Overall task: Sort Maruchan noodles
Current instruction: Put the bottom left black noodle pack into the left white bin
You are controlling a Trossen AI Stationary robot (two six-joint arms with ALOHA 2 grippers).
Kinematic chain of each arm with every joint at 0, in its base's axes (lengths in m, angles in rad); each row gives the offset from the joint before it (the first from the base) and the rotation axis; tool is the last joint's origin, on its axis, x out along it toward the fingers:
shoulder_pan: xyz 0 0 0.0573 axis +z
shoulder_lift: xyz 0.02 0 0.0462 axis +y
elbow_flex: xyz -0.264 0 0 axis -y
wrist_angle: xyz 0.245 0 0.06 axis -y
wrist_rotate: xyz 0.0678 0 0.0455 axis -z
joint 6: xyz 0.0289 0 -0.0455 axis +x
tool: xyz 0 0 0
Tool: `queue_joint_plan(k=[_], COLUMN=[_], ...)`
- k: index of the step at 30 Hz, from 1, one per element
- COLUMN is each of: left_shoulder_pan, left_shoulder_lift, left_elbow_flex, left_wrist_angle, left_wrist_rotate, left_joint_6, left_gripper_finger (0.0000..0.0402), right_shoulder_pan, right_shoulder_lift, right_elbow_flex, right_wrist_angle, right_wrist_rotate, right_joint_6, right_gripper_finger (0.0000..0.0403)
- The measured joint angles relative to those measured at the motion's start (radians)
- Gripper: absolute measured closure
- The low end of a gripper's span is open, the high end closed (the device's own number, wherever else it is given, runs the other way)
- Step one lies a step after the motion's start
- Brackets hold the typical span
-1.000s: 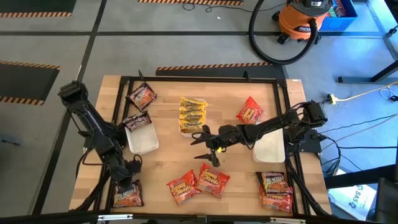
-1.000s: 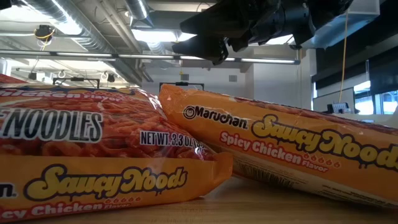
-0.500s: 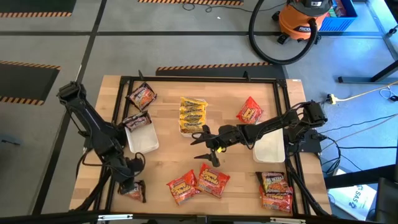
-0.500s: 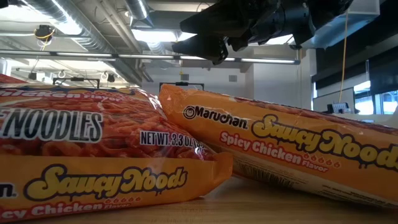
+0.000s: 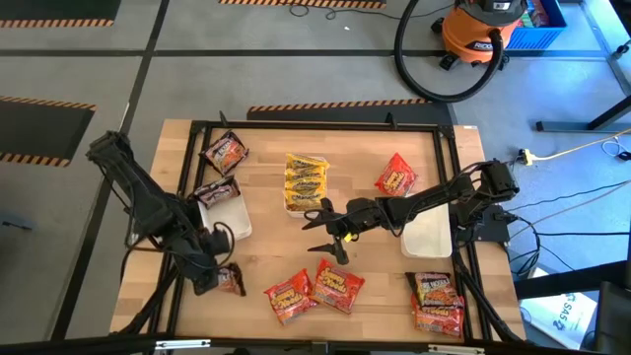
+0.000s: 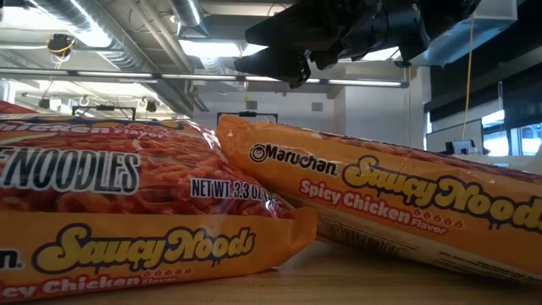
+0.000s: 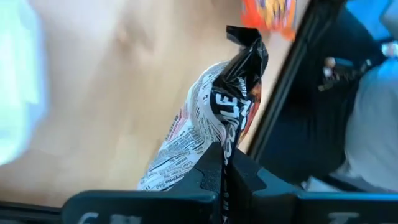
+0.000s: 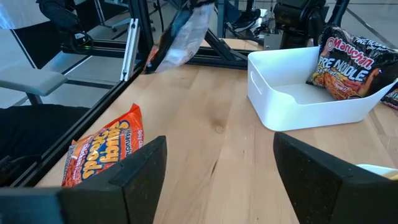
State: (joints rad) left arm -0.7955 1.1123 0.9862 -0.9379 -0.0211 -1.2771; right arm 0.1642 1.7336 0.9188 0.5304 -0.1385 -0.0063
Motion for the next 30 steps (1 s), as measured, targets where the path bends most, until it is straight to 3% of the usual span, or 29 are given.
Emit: queue_joint_plan(k=[14,21,30], left_shoulder_pan=[0.142,0.25,0.423], left_shoulder_lift=[-0.001,-0.022,-0.047], left_elbow_flex=[0.296,0.311,0.237], left_wrist_angle=[-0.508,-0.637,-0.631], left_wrist_rotate=[-0.259,-0.387,-0.371], left_joint_6=[0.034,0.036,0.086], left_gripper_finger=[0.0401,0.0401,0.0401], right_shoulder_pan=[0.0,0.0,0.0], right_shoulder_lift=[0.0,0.0,0.0], right_elbow_flex=[0.0,0.0,0.0], right_wrist_angle=[0.0,-0.004,-0.005], right_wrist_rotate=[0.0,0.0,0.0], right_joint_6=[0.001,0.002,0.002], right_gripper_finger=[0.0132,0.0132,0.0132])
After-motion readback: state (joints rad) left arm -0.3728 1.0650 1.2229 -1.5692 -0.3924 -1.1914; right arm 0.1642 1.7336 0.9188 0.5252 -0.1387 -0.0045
